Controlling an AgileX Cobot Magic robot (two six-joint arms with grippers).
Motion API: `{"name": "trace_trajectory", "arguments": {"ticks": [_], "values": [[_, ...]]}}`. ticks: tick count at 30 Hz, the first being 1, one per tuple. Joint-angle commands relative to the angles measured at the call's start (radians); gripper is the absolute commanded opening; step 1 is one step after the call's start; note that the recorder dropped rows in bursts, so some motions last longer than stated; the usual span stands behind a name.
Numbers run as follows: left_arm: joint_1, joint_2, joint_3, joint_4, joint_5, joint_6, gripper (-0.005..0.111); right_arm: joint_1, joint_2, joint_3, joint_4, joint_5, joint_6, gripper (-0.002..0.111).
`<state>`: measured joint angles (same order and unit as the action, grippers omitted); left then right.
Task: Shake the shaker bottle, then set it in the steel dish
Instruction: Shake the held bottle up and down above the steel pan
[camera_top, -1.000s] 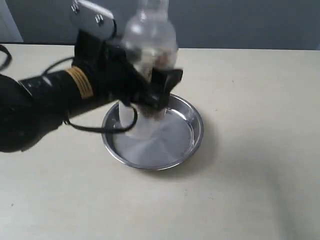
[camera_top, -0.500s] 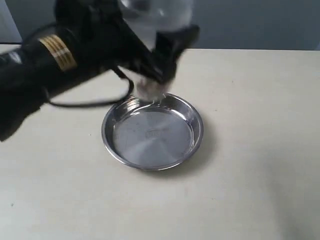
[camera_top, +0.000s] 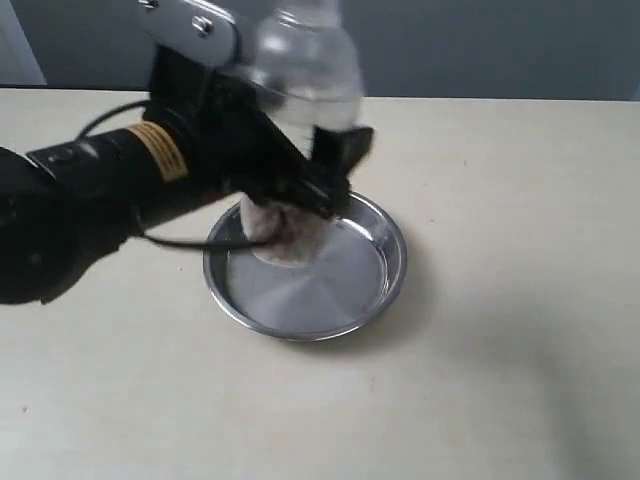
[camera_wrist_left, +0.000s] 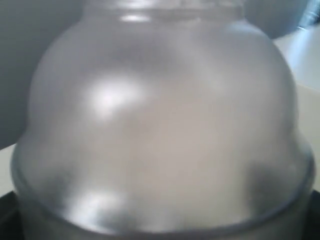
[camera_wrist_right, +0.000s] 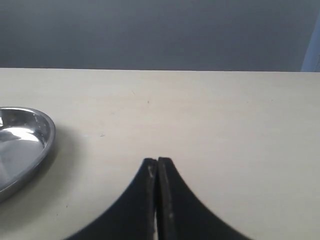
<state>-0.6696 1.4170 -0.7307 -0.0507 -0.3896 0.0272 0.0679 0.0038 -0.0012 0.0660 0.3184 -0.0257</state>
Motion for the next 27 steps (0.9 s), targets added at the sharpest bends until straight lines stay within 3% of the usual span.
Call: {"name": "trace_trajectory", "arguments": {"ticks": [1, 2, 4, 5, 6, 7, 9, 10, 11, 12, 13, 14, 18, 21, 23, 25, 27], "values": [[0.057, 0.041, -0.005, -0.411, -0.022, 0.071, 0.0, 0.004, -0.004, 0.001, -0.001, -0.012, 0.0, -0.001], [0.061, 0.056, -0.005, -0.471, -0.032, 0.068, 0.0, 0.004, -0.004, 0.001, -0.001, -0.012, 0.0, -0.001], [0.004, 0.059, -0.007, -0.129, 0.025, 0.022, 0.0, 0.004, -0.004, 0.001, -0.001, -0.012, 0.0, -0.001], [-0.039, 0.054, -0.009, 0.14, 0.048, -0.003, 0.0, 0.004, -0.004, 0.001, -0.001, -0.014, 0.0, -0.001], [-0.054, 0.054, -0.009, 0.246, 0.056, -0.005, 0.0, 0.004, -0.004, 0.001, -0.001, -0.014, 0.0, -0.001], [-0.031, 0.06, -0.009, 0.17, 0.053, 0.006, 0.0, 0.004, -0.004, 0.001, -0.001, -0.014, 0.0, -0.001], [0.054, 0.09, -0.005, -0.3, -0.004, 0.04, 0.0, 0.004, -0.004, 0.001, -0.001, -0.014, 0.0, -0.001], [0.075, 0.109, -0.005, -0.446, -0.042, 0.013, 0.0, 0.004, -0.004, 0.001, -0.001, -0.014, 0.0, -0.001], [0.063, 0.113, -0.007, -0.349, -0.046, -0.003, 0.0, 0.004, -0.004, 0.001, -0.001, -0.014, 0.0, -0.001], [0.04, 0.11, -0.009, -0.159, -0.013, -0.036, 0.0, 0.004, -0.004, 0.001, -0.001, -0.014, 0.0, -0.001], [-0.002, 0.104, -0.011, 0.147, 0.001, -0.094, 0.0, 0.004, -0.004, 0.001, -0.001, -0.014, 0.0, -0.001], [-0.017, 0.104, -0.014, 0.238, -0.005, -0.118, 0.0, 0.004, -0.004, 0.001, -0.001, -0.014, 0.0, -0.001], [0.04, 0.096, -0.06, -0.14, -0.133, -0.01, 0.0, 0.004, -0.004, 0.001, -0.001, -0.014, 0.0, -0.001], [0.049, -0.007, -0.13, 0.013, -0.231, -0.019, 0.0, 0.004, -0.004, 0.001, -0.001, -0.014, 0.0, -0.001], [0.047, -0.076, -0.155, 0.124, -0.186, -0.055, 0.0, 0.004, -0.004, 0.001, -0.001, -0.014, 0.0, -0.001], [0.059, -0.041, -0.129, 0.029, -0.028, -0.039, 0.0, 0.004, -0.004, 0.001, -0.001, -0.014, 0.0, -0.001], [0.093, 0.062, -0.071, -0.095, 0.045, -0.035, 0.0, 0.004, -0.004, 0.001, -0.001, -0.014, 0.0, -0.001]]}}
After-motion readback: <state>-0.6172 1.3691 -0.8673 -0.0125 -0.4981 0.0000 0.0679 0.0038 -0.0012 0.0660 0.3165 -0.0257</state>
